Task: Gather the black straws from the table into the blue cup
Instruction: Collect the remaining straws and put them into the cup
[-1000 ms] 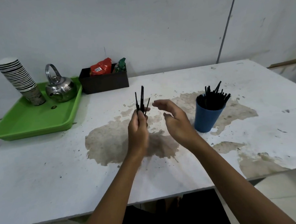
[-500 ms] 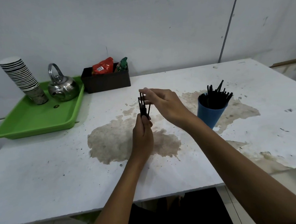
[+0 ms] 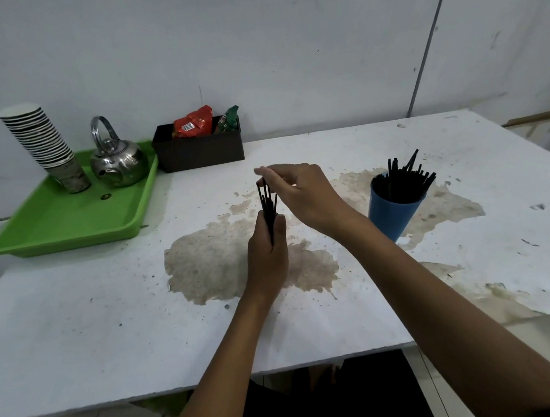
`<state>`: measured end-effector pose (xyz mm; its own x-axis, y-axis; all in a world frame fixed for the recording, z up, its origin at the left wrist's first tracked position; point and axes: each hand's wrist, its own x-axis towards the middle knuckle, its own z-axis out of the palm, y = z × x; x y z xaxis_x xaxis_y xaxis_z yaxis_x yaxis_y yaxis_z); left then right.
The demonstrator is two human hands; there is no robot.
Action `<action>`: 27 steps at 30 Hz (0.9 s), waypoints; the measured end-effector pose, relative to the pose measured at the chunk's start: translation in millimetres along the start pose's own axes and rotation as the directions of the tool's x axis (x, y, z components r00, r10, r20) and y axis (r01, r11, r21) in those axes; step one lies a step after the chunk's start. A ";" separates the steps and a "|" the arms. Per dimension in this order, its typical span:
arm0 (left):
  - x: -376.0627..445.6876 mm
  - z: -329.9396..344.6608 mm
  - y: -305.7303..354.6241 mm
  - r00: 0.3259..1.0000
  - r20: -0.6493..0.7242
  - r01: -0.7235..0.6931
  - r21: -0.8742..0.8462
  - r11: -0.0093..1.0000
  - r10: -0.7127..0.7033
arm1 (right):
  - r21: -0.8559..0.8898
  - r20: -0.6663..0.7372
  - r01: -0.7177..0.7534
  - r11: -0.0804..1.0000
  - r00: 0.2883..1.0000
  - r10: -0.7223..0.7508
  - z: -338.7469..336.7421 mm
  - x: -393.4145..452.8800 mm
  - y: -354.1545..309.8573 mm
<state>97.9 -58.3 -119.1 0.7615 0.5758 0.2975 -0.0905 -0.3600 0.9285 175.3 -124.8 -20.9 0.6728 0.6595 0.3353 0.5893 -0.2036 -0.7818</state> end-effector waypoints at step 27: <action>2.5 -0.3 11.2 0.995 -0.010 0.094 -0.091 0.991 -0.095 | -0.232 -0.142 0.173 0.957 0.967 -0.209 -11.4 -60.7 23.8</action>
<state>98.5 -60.7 -107.9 0.7600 0.6152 0.2097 -0.0766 -0.2356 0.9688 153.6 -177.9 -53.9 0.5912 0.5778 0.5627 0.7842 -0.2488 -0.5684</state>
